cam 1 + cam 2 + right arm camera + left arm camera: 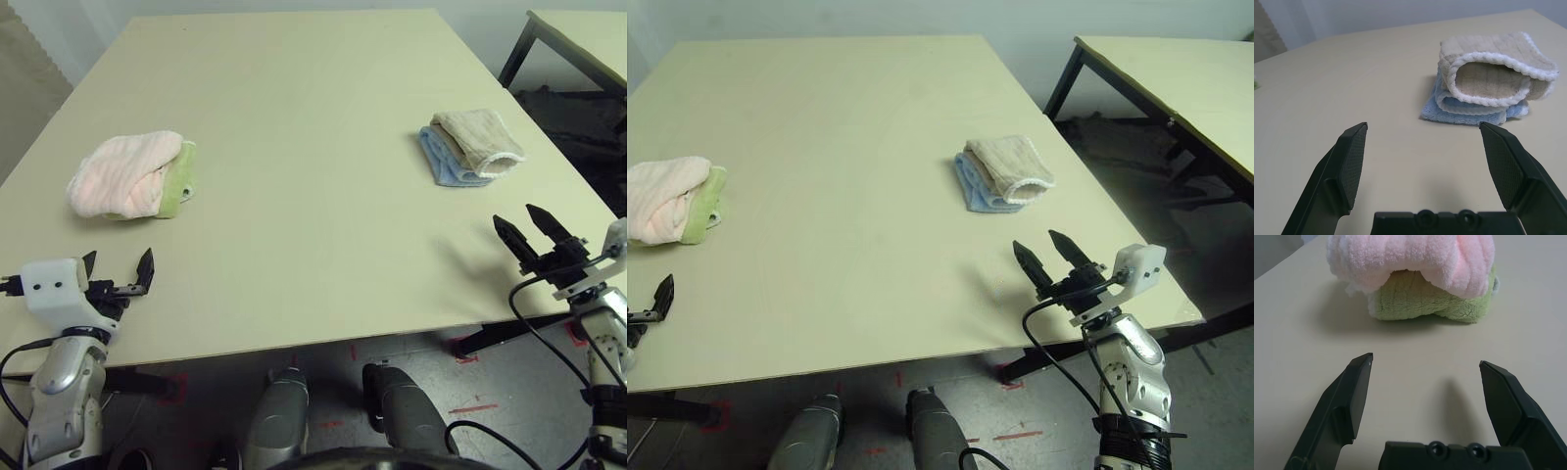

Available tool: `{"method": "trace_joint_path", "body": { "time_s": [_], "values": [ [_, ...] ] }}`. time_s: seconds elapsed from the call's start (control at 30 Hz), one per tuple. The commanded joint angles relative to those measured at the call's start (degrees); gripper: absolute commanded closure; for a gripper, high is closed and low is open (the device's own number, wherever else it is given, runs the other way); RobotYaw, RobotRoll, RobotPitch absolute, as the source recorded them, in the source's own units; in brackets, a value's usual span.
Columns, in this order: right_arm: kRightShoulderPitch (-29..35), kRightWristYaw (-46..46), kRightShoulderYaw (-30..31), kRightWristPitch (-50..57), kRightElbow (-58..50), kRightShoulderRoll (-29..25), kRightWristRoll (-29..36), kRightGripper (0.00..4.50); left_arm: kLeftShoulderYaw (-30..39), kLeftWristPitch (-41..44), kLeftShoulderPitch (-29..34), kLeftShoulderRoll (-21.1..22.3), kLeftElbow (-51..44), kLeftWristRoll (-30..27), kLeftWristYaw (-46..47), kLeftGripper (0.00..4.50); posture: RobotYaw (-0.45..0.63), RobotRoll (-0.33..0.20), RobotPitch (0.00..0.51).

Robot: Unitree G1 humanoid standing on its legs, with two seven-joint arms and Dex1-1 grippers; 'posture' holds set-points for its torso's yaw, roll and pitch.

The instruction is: Fold the towel and set it aside.

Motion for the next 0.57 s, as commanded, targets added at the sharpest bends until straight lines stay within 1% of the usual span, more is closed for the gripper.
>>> {"method": "trace_joint_path", "body": {
  "time_s": [0.03,0.57],
  "values": [
    [-0.3,0.16,-0.08,-0.53,1.24,-0.01,0.18,0.0,-0.75,-0.19,0.5,-0.51,-0.15,0.62,-0.09,0.05,0.11,0.0,0.129],
    [-0.59,0.85,-0.08,-0.98,2.08,-0.2,0.02,0.0,-0.76,2.05,0.67,-0.72,-3.33,0.42,0.46,0.05,0.11,0.0,0.131]
  ]
}}
